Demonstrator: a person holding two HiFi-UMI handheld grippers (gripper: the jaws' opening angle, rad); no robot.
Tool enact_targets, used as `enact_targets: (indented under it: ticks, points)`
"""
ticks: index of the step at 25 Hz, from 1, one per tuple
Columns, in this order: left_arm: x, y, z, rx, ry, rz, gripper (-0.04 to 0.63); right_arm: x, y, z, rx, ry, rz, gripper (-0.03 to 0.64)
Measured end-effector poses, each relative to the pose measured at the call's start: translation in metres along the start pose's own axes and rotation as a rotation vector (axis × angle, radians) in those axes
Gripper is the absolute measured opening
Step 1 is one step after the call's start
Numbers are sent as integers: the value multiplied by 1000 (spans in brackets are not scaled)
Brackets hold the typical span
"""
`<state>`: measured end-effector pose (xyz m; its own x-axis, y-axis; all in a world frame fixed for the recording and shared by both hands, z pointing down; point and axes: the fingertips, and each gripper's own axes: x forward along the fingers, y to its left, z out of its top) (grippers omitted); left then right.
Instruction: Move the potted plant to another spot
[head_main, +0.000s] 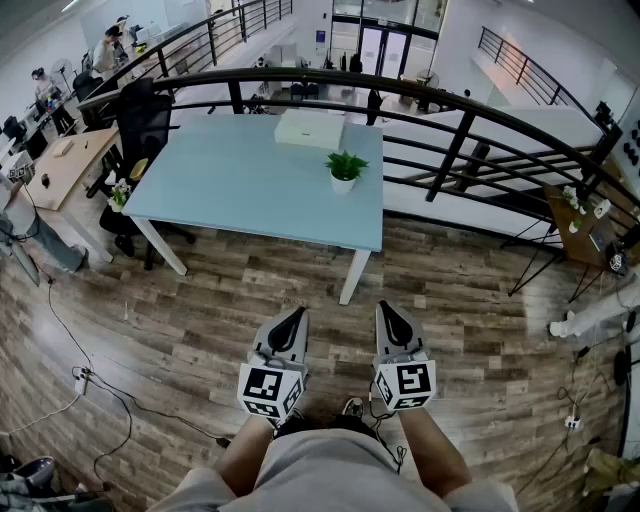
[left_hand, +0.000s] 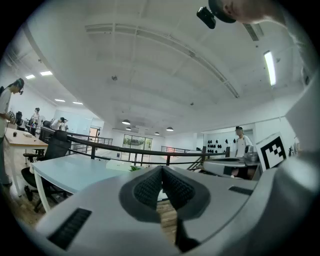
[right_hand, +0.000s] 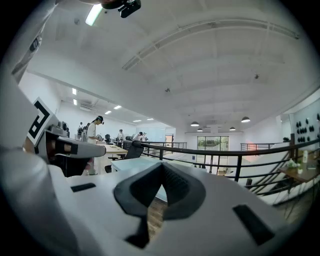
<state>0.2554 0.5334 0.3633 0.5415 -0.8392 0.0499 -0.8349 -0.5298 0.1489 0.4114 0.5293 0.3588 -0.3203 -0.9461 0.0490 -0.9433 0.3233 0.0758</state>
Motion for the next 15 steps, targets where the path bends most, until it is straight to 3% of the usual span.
enact_targets:
  ticks: [8, 15]
  points:
    - [-33, 38, -15, 22, 27, -33, 12, 2, 53, -9, -5, 27, -18, 3]
    - [-37, 49, -37, -26, 82, -94, 12, -5, 69, -22, -31, 75, 3, 3]
